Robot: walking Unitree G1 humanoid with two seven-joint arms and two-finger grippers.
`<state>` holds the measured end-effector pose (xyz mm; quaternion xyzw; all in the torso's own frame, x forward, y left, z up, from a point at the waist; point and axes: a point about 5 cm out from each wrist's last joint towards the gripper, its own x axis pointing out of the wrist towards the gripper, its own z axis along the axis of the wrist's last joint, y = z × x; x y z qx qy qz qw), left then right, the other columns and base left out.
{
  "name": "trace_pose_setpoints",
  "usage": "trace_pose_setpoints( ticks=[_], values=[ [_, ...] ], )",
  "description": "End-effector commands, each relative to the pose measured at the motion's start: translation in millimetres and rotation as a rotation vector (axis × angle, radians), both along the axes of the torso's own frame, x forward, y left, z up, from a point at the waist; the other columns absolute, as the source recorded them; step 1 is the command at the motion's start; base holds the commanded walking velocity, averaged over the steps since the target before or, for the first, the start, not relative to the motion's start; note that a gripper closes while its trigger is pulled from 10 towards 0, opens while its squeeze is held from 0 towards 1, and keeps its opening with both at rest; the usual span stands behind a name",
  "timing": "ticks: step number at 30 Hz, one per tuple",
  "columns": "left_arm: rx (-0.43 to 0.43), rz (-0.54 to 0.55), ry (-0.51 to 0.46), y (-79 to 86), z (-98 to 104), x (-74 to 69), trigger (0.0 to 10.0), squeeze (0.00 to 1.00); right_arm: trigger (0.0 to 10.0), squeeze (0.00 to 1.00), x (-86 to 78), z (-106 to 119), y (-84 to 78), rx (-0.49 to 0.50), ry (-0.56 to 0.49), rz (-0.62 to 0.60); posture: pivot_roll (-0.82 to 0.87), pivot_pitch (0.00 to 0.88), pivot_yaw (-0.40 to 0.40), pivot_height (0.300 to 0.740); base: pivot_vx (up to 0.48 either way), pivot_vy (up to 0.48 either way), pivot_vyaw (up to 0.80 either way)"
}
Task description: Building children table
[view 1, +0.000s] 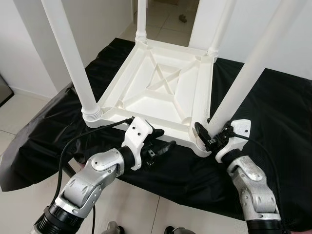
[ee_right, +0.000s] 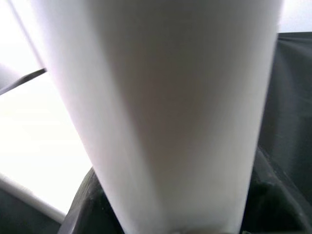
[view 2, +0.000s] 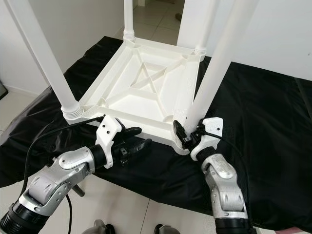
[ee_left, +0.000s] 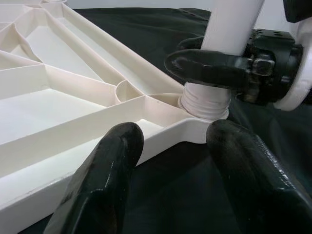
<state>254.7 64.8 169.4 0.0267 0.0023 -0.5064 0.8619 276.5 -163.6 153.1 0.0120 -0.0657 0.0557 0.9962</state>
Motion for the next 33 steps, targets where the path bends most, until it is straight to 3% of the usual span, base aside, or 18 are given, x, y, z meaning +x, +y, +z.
trace_pose_setpoints(
  ticks=[1, 2, 4, 7, 8, 10, 11, 17, 21, 22, 23, 27, 30, 33],
  values=[
    [-0.001, -0.098, 0.011, -4.3, -2, -6.4, 10.0, 0.0, 10.0, 0.0, -0.8, -9, -16.4, -0.015, 0.066, -0.155, 0.01, 0.104, -0.041, 0.74, 0.0, 0.0, 0.0],
    [-0.01, -0.094, 0.012, -4.6, -1, -6.0, 10.0, 0.0, 10.0, 0.0, -3.7, -9, -11.9, 0.007, 0.06, -0.231, 0.01, 0.107, -0.047, 0.74, 0.0, 0.0, 0.0],
    [-0.011, -0.089, 0.012, -4.2, -1, -6.0, 10.0, 0.0, 10.0, 0.0, -6.2, -8, -3.0, 0.025, 0.056, -0.273, 0.01, 0.11, -0.053, 0.74, 0.0, 0.0, 0.0],
    [-0.012, -0.084, 0.012, -4.0, -1, -6.4, 10.0, 0.0, 10.0, 0.0, -8.0, -8, 3.6, 0.024, 0.056, -0.285, 0.01, 0.112, -0.054, 0.74, 0.0, 0.0, 0.0],
    [-0.013, -0.083, 0.013, -3.9, -2, -7.2, 10.0, 0.0, 10.0, 0.0, -7.5, -8, 9.2, 0.021, 0.055, -0.237, 0.01, 0.117, -0.051, 0.74, 0.0, 0.0, 0.0],
    [-0.013, -0.083, 0.014, -4.0, -2, -7.7, 10.0, 0.0, 10.0, 0.0, -7.6, -7, 7.2, 0.022, 0.05, -0.241, 0.01, 0.121, -0.055, 0.74, 0.0, 0.0, 0.0],
    [-0.014, -0.084, 0.017, -3.7, -2, -8.5, 10.0, 0.0, 10.0, 1.0, -8.0, -4, 0.8, 0.032, 0.031, -0.254, 0.01, 0.123, -0.055, 0.74, 0.0, 0.0, 0.0],
    [-0.013, -0.082, 0.018, -2.3, -2, -7.9, 10.0, 0.0, 10.0, 1.0, -7.7, 3, -7.2, 0.04, -0.016, -0.229, 0.01, 0.129, -0.052, 0.74, 0.0, 0.0, 0.0],
    [-0.011, -0.08, 0.017, -1.7, -1, -7.8, 10.0, 0.0, 10.0, 1.0, -5.1, 8, -9.0, 0.048, -0.023, -0.089, 0.01, 0.134, -0.046, 0.74, 0.0, 0.0, 0.0],
    [-0.01, -0.082, 0.018, -1.7, -1, -8.3, 10.0, 0.0, 10.0, 1.0, -4.8, 8, -9.4, 0.038, -0.009, -0.003, 0.01, 0.135, -0.045, 0.74, 0.0, 0.0, 0.0],
    [-0.009, -0.085, 0.018, -1.6, -1, -8.7, 10.0, 0.0, 10.0, 0.0, -5.9, 7, -10.7, 0.031, 0.02, 0.148, 0.01, 0.135, -0.045, 0.74, 0.0, 0.0, 0.0],
    [-0.009, -0.085, 0.019, -1.1, -1, -8.6, 10.0, 0.0, 10.0, 0.0, -8.6, 6, -13.0, -0.052, 0.033, 0.289, 0.01, 0.134, -0.042, 0.74, 0.0, 0.0, 0.0],
    [-0.008, -0.085, 0.019, -1.1, -1, -8.6, 10.0, 0.0, 10.0, 0.0, -9.2, 5, -15.2, -0.076, 0.035, 0.326, 0.01, 0.132, -0.04, 0.74, 0.0, 0.0, 0.0],
    [-0.008, -0.088, 0.017, -1.5, 0, -8.6, 10.0, 0.0, 10.0, 0.0, -7.9, 2, -21.8, -0.133, 0.053, 0.456, 0.02, 0.126, -0.035, 0.74, 0.0, 0.0, 0.0]
  ],
)
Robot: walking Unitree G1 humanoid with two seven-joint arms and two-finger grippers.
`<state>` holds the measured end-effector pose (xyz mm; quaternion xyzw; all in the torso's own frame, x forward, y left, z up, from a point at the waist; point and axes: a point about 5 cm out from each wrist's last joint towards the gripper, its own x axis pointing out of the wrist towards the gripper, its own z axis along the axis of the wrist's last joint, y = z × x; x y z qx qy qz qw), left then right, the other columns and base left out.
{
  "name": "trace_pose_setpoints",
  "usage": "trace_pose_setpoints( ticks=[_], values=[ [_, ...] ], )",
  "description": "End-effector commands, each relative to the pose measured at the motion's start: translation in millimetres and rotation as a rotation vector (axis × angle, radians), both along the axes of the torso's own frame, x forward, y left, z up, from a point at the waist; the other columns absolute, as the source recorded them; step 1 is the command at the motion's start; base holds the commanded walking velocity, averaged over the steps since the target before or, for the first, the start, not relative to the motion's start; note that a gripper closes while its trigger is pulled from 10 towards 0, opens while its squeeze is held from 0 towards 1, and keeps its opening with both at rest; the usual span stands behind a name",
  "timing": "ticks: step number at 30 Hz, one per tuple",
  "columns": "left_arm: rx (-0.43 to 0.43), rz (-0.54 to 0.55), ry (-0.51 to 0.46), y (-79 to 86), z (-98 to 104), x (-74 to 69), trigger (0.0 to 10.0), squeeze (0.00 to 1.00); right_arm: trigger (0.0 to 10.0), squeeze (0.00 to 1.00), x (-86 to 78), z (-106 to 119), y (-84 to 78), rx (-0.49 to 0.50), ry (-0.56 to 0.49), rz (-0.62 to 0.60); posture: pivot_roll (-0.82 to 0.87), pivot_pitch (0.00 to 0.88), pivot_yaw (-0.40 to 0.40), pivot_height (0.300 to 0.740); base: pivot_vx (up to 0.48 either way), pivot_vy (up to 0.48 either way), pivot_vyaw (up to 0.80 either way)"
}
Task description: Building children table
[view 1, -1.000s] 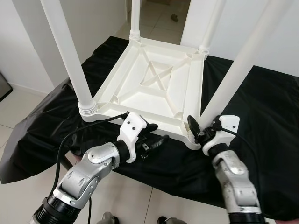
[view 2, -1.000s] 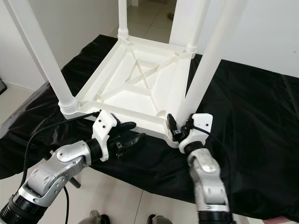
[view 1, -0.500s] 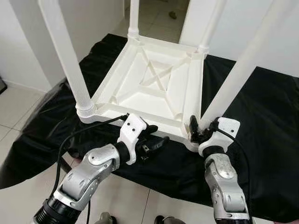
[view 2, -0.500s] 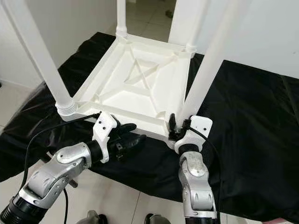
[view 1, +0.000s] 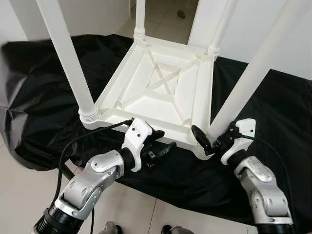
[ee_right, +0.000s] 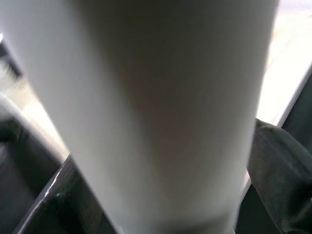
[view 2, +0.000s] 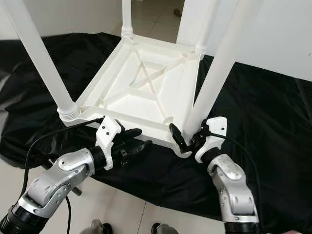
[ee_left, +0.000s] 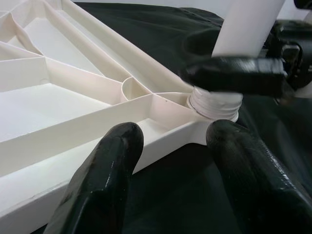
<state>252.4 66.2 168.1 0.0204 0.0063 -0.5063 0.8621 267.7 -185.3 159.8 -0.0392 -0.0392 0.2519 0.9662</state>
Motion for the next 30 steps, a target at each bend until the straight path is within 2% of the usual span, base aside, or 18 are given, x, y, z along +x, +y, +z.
trace_pose_setpoints(
  ticks=[1, 9, 11, 14, 15, 16, 17, 18, 19, 29, 30],
  values=[
    [-0.001, -0.09, 0.002, -2.8, 2, -6.2, 10.0, 0.0, 10.0, 0.0, 2.2, -5, -0.8, -0.01, 0.025, 0.1, 0.02, 0.126, -0.035, 0.74, 0.0, 0.0, 0.0],
    [0.003, -0.085, -0.001, -1.8, 3, -4.9, 10.0, 0.0, 10.0, 0.0, 6.4, -10, -1.4, -0.032, 0.067, 0.197, 0.02, 0.122, -0.028, 0.74, 0.0, 0.0, 0.0],
    [0.007, -0.082, -0.002, -0.3, 3, -4.5, 10.0, 0.0, 10.0, 0.0, 15.0, -6, -7.4, -0.054, 0.051, 0.214, 0.03, 0.122, -0.029, 0.74, 0.0, 0.0, 0.0],
    [0.006, -0.078, -0.001, 0.5, 3, -3.9, 10.0, 0.0, 9.8, 0.0, 18.7, -3, -10.6, -0.049, 0.046, 0.225, 0.03, 0.122, -0.029, 0.74, 0.0, 0.0, 0.0],
    [0.006, -0.078, -0.002, 0.5, 3, -3.9, 10.0, 0.0, 5.7, 0.0, 20.4, -2, -12.2, -0.054, 0.04, 0.23, 0.03, 0.122, -0.03, 0.74, 0.0, 0.0, 0.0],
    [0.006, -0.078, -0.002, 0.5, 3, -3.9, 10.0, 0.0, 5.7, 0.0, 20.4, -2, -12.2, -0.054, 0.04, 0.23, 0.03, 0.122, -0.03, 0.74, 0.0, 0.0, 0.0],
    [0.006, -0.077, -0.002, 0.4, 3, -4.1, 10.0, 0.0, 4.3, 0.0, 21.8, -1, -13.7, -0.054, 0.037, 0.234, 0.03, 0.122, -0.031, 0.74, 0.0, 0.0, 0.0],
    [0.006, -0.077, -0.002, 0.3, 3, -4.4, 10.0, 0.0, 1.8, 0.0, 23.7, 1, -15.5, -0.052, 0.033, 0.233, 0.03, 0.121, -0.03, 0.74, 0.0, 0.0, 0.0],
    [0.006, -0.078, -0.001, 0.1, 3, -4.9, 10.0, 0.0, 0.0, 0.0, 24.2, 1, -17.0, -0.058, 0.033, 0.238, 0.03, 0.123, -0.031, 0.74, 0.0, 0.0, 0.0],
    [0.005, -0.081, 0.004, -0.1, 3, -5.7, 10.0, 0.0, 0.0, 0.0, 22.8, -3, -23.0, -0.048, 0.039, 0.222, 0.03, 0.128, -0.03, 0.74, 0.0, 0.0, 0.0],
    [0.005, -0.083, 0.006, -0.4, 2, -5.9, 10.0, 0.0, 3.9, 0.0, 22.1, -4, -23.4, -0.052, 0.043, 0.207, 0.02, 0.13, -0.03, 0.74, 0.0, 0.0, 0.0]
  ],
)
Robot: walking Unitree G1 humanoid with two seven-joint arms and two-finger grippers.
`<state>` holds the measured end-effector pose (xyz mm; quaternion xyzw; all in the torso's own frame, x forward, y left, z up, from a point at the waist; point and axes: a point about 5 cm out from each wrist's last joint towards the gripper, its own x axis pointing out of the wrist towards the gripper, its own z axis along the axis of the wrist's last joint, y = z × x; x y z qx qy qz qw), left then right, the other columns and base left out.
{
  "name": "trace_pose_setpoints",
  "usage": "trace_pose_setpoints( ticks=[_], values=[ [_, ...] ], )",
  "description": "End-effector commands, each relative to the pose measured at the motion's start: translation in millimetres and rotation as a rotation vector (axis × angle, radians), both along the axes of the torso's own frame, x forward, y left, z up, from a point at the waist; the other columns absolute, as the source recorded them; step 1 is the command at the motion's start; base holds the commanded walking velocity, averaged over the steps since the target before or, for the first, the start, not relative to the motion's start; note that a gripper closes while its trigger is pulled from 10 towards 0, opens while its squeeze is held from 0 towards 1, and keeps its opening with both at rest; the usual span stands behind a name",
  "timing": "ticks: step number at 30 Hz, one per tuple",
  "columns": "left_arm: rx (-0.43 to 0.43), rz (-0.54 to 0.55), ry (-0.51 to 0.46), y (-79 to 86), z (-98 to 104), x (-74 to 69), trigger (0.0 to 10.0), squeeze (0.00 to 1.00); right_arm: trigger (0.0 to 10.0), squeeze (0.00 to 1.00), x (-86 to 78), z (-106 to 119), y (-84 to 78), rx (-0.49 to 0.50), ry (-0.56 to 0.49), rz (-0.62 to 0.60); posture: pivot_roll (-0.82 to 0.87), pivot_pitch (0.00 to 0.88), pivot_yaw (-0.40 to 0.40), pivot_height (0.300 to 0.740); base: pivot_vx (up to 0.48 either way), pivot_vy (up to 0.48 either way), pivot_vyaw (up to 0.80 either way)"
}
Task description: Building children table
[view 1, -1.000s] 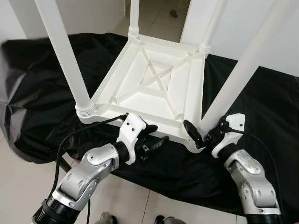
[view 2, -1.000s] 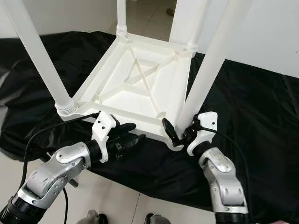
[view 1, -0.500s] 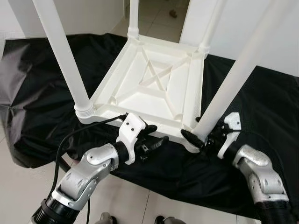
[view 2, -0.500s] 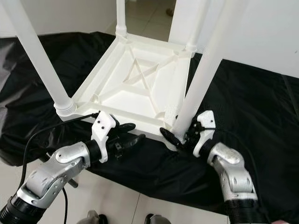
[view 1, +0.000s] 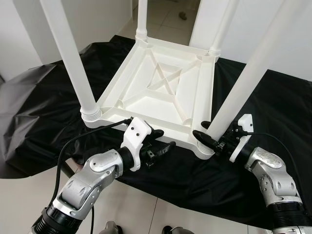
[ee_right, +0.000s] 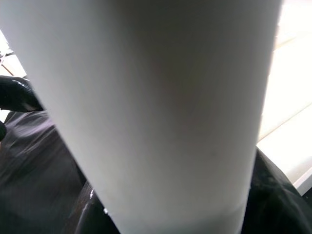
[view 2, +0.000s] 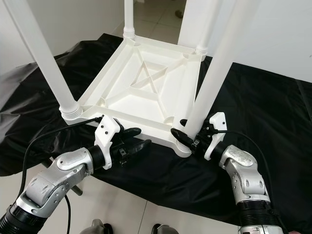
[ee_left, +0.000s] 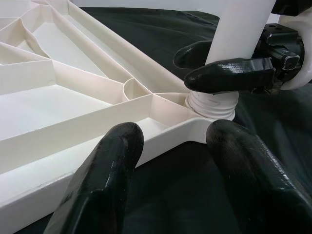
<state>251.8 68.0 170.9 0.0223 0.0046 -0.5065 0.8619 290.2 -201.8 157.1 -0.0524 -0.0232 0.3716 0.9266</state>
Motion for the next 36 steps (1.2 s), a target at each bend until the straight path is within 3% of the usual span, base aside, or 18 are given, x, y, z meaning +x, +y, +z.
trace_pose_setpoints(
  ticks=[1, 2, 3, 7, 13, 17, 19, 20, 21, 22, 27, 29, 32, 36],
  values=[
    [0.004, -0.082, 0.011, -2.3, 0, -5.3, 10.0, 0.0, 3.9, 0.0, -0.4, -1, -6.9, -0.008, 0.01, -0.042, 0.02, 0.13, -0.03, 0.74, 0.0, 0.0, 0.0],
    [0.004, -0.083, 0.012, -2.6, -1, -5.5, 10.0, 0.0, 3.9, 0.0, -1.0, -3, -7.3, -0.015, 0.013, -0.061, 0.02, 0.13, -0.03, 0.74, 0.0, 0.0, 0.0],
    [0.004, -0.084, 0.013, -2.6, -1, -5.8, 10.0, 0.0, 10.0, 0.0, -1.1, -4, -7.2, -0.016, 0.016, -0.074, 0.02, 0.132, -0.031, 0.74, 0.0, 0.0, 0.0],
    [0.005, -0.085, 0.016, -2.4, -2, -7.2, 10.0, 0.0, 10.0, 0.0, -0.2, -9, -5.3, -0.034, 0.041, -0.197, 0.02, 0.138, -0.035, 0.74, 0.0, 0.0, 0.0],
    [0.004, -0.085, 0.017, -2.8, -2, -7.7, 10.0, 0.0, 10.0, 0.0, 1.3, -10, -5.1, -0.01, 0.052, -0.264, 0.02, 0.14, -0.035, 0.74, 0.0, 0.0, 0.0],
    [0.002, -0.083, 0.025, -2.2, -3, -9.2, 10.0, 0.0, 10.0, 0.0, -3.7, -5, 3.7, 0.029, 0.007, -0.478, 0.02, 0.146, -0.039, 0.74, 0.0, 0.0, 0.0],
    [0.002, -0.082, 0.025, -2.1, -3, -9.2, 10.0, 0.0, 10.0, 0.0, -4.1, -5, 3.4, 0.048, 0.013, -0.505, 0.02, 0.146, -0.039, 0.74, 0.0, 0.0, 0.0],
    [0.003, -0.082, 0.025, -2.0, -3, -9.2, 10.0, 0.0, 10.0, 0.0, -5.6, -5, -0.3, 0.069, 0.016, -0.649, 0.02, 0.141, -0.043, 0.74, 0.0, 0.0, 0.0],
    [0.003, -0.082, 0.025, -2.0, -3, -9.2, 10.0, 0.0, 10.0, 0.0, -5.6, -5, -0.3, 0.069, 0.016, -0.649, 0.02, 0.141, -0.043, 0.74, 0.0, 0.0, 0.0],
    [0.004, -0.082, 0.024, -2.0, -3, -9.5, 10.0, 0.0, 10.0, 0.0, -9.0, -5, -2.2, 0.047, -0.007, -0.787, 0.02, 0.14, -0.044, 0.74, 0.0, 0.0, 0.0],
    [0.005, -0.085, 0.023, -2.2, -3, -9.3, 10.0, 0.0, 10.0, 0.0, -15.3, -4, 1.4, 0.057, -0.035, -0.948, 0.02, 0.131, -0.047, 0.74, 0.0, 0.0, 0.0],
    [0.006, -0.087, 0.022, -2.6, -3, -9.1, 10.0, 0.0, 10.0, 0.0, -21.5, -9, 4.2, 0.047, -0.023, -1.069, 0.02, 0.127, -0.049, 0.74, 0.0, 0.0, 0.0],
    [0.004, -0.087, 0.021, -3.5, -3, -9.0, 10.0, 0.0, 10.0, 0.0, -27.4, -12, 18.2, 0.06, -0.007, -1.114, 0.03, 0.123, -0.051, 0.74, 0.0, 0.0, 0.0],
    [0.004, -0.091, 0.025, -3.7, -3, -10.2, 10.0, 0.0, 10.0, 0.0, -27.4, -10, 16.6, 0.051, -0.002, -1.118, 0.02, 0.12, -0.05, 0.74, 0.0, 0.0, 0.0]
  ],
)
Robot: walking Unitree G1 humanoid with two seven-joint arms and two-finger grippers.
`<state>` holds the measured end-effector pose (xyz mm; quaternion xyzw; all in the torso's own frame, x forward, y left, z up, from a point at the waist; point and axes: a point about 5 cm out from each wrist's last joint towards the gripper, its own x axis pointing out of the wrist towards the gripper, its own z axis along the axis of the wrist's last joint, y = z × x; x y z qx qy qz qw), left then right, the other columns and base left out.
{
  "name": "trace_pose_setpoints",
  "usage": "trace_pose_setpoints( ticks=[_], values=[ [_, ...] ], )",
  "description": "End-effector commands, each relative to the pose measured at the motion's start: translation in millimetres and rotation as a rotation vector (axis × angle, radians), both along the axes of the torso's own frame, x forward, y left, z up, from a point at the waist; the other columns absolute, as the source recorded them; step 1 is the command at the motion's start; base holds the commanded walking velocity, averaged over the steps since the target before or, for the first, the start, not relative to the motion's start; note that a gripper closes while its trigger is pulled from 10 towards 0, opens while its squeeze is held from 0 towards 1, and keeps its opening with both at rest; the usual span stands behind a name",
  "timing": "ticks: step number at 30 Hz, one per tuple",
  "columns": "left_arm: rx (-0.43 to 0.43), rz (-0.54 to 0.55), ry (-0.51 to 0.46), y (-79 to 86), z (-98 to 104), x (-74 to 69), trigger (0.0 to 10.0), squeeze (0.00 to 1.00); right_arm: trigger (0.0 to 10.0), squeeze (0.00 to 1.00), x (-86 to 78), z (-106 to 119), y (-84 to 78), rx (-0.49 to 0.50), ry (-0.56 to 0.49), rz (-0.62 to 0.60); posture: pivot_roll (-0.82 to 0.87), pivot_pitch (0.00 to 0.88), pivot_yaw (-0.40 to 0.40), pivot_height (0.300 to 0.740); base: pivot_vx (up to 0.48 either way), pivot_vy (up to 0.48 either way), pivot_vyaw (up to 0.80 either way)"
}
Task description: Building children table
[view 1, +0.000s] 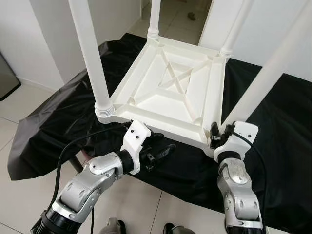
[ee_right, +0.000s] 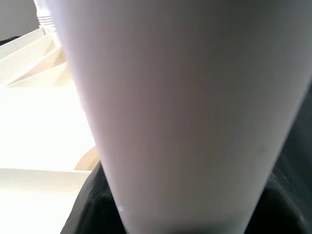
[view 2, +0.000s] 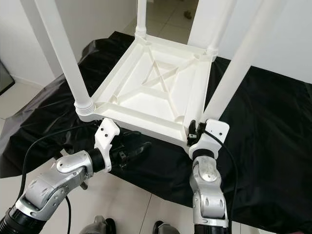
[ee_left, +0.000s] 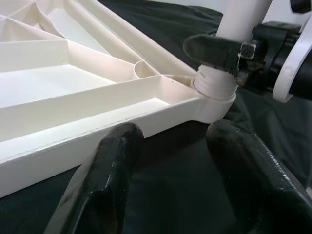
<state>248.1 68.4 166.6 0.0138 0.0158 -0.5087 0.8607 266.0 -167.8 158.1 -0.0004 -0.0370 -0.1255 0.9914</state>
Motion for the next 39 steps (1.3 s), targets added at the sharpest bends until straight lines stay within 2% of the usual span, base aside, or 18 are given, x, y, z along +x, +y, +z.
trace_pose_setpoints(
  ticks=[1, 4, 5, 6, 7, 15, 16, 18, 19, 22, 23, 24, 26, 28, 30, 33, 39],
  values=[
    [0.01, -0.091, -0.004, -4.3, 0, -7.0, 10.0, 0.0, 10.0, 0.0, -3.1, -11, -18.8, -0.058, 0.078, -0.109, 0.02, 0.12, -0.05, 0.74, 0.0, 0.0, 0.0],
    [0.012, -0.096, -0.007, -4.3, 1, -6.5, 10.0, 0.0, 10.0, 0.0, -2.4, -11, -15.8, -0.056, 0.078, -0.092, 0.02, 0.117, -0.048, 0.74, 0.0, 0.0, 0.0],
    [0.011, -0.094, -0.008, -4.1, 2, -5.8, 10.0, 0.0, 10.0, 0.61, -2.2, -11, -14.7, -0.044, 0.076, -0.082, 0.02, 0.116, -0.048, 0.74, 0.0, 0.0, 0.0],
    [0.011, -0.094, -0.008, -4.1, 2, -5.8, 10.0, 0.0, 10.0, 0.61, -2.2, -11, -14.7, -0.044, 0.076, -0.082, 0.02, 0.116, -0.048, 0.74, 0.0, 0.0, 0.0],
    [0.011, -0.093, -0.01, -4.0, 2, -5.4, 10.0, 0.0, 10.0, 1.0, -1.7, -10, -13.9, -0.039, 0.066, -0.067, 0.02, 0.115, -0.048, 0.74, 0.0, 0.0, 0.0],
    [0.013, -0.097, -0.009, -4.3, 1, -6.2, 10.0, 0.0, 10.0, 1.0, 4.9, 3, -20.3, 0.024, -0.017, 0.08, 0.02, 0.112, -0.047, 0.74, 0.0, 0.0, 0.0],
    [0.012, -0.097, -0.008, -4.4, 1, -5.9, 10.0, 0.0, 10.0, 1.0, 7.3, 6, -24.3, 0.03, -0.025, 0.154, 0.02, 0.113, -0.045, 0.74, 0.0, 0.0, 0.0],
    [0.011, -0.097, -0.007, -4.5, 1, -5.7, 10.0, 0.0, 10.0, 1.0, 8.1, 7, -25.6, 0.03, -0.023, 0.18, 0.02, 0.113, -0.045, 0.74, 0.0, 0.0, 0.0],
    [0.012, -0.098, -0.008, -4.5, 1, -6.0, 10.0, 0.0, 10.0, 0.0, 9.2, 7, -25.6, 0.027, -0.01, 0.275, 0.02, 0.115, -0.044, 0.74, 0.0, 0.0, 0.0],
    [0.013, -0.1, -0.008, -4.3, 2, -6.1, 10.0, 0.0, 10.0, 0.0, 9.3, 6, -23.5, 0.014, 0.009, 0.458, 0.02, 0.114, -0.042, 0.74, 0.0, 0.0, 0.0],
    [0.014, -0.1, -0.009, -3.8, 2, -5.7, 10.0, 0.0, 10.0, 0.0, 6.5, 5, -20.5, 0.0, 0.016, 0.558, 0.02, 0.115, -0.042, 0.74, 0.0, 0.0, 0.0],
    [0.014, -0.1, -0.009, -3.8, 2, -5.7, 10.0, 0.0, 10.0, 0.0, 6.5, 5, -20.5, 0.0, 0.016, 0.558, 0.02, 0.115, -0.042, 0.74, 0.0, 0.0, 0.0],
    [0.015, -0.097, -0.012, -3.0, 3, -4.9, 10.0, 0.0, 10.0, 0.0, 1.8, 2, -17.0, -0.046, 0.02, 0.704, 0.03, 0.116, -0.038, 0.74, 0.0, 0.0, 0.0],
    [0.015, -0.097, -0.012, -3.0, 3, -4.9, 10.0, 0.0, 10.0, 0.0, 1.8, 2, -17.0, -0.046, 0.02, 0.704, 0.03, 0.116, -0.038, 0.74, 0.0, 0.0, 0.0],
    [0.015, -0.092, -0.014, -1.7, 4, -3.8, 10.0, 0.0, 10.0, 0.0, 0.3, 2, -15.6, -0.093, 0.015, 0.813, 0.03, 0.121, -0.03, 0.74, 0.0, 0.0, 0.0],
    [0.016, -0.087, -0.015, -0.3, 5, -3.1, 10.0, 0.0, 10.0, 0.0, 2.8, 3, -15.0, -0.117, 0.008, 0.901, 0.04, 0.123, -0.027, 0.74, 0.0, 0.0, 0.0],
    [0.017, -0.081, -0.017, 0.5, 5, -2.7, 10.0, 0.0, 10.0, 0.0, 9.5, 4, -19.0, -0.15, 0.009, 0.925, 0.04, 0.124, -0.026, 0.74, 0.0, 0.0, 0.0]
  ],
)
